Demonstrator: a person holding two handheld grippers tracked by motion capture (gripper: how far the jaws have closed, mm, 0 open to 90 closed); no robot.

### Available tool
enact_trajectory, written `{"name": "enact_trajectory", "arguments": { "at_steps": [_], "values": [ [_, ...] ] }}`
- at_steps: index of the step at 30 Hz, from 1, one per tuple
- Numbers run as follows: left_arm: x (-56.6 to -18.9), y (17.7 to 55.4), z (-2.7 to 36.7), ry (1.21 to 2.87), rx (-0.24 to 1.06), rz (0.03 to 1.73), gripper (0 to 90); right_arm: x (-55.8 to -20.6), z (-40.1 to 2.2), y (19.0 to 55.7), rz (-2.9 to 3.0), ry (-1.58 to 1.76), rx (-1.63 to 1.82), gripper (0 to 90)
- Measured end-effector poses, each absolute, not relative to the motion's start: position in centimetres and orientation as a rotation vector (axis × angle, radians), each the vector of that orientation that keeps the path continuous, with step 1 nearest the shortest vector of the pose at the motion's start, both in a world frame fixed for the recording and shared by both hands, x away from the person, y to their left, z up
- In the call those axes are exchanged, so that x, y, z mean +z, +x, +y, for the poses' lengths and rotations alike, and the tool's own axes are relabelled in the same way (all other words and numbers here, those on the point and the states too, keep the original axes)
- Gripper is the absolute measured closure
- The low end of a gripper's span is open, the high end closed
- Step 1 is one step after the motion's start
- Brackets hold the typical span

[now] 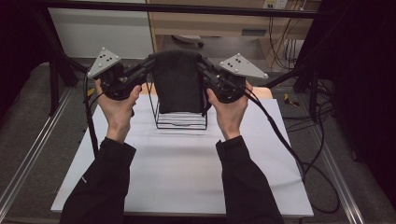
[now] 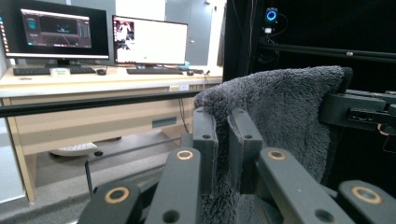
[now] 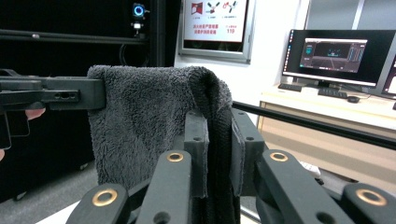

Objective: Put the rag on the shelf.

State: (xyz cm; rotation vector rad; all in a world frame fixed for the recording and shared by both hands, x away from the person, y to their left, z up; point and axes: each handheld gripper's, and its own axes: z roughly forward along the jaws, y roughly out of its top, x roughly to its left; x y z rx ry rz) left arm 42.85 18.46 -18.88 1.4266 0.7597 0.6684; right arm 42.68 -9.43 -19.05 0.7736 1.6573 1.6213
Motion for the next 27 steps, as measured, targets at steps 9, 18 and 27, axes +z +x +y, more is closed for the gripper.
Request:
{"name": "enact_trajectory", "arguments": {
  "at_steps": [9,18,27],
  "values": [
    [-16.4,43.6,18.4,1.41,0.711,0.754,82.2,-17.0,-9.1,43.6,1.613,0.758,1.64,79.8],
    [-15.1,44.6,18.3,1.403,0.743,0.747,82.2,-15.7,-8.9,44.5,1.586,0.757,1.649,79.8],
    [-13.4,45.2,18.3,1.387,0.758,0.744,82.2,-14.3,-8.7,45.4,1.558,0.751,1.659,79.8]
  ]
}}
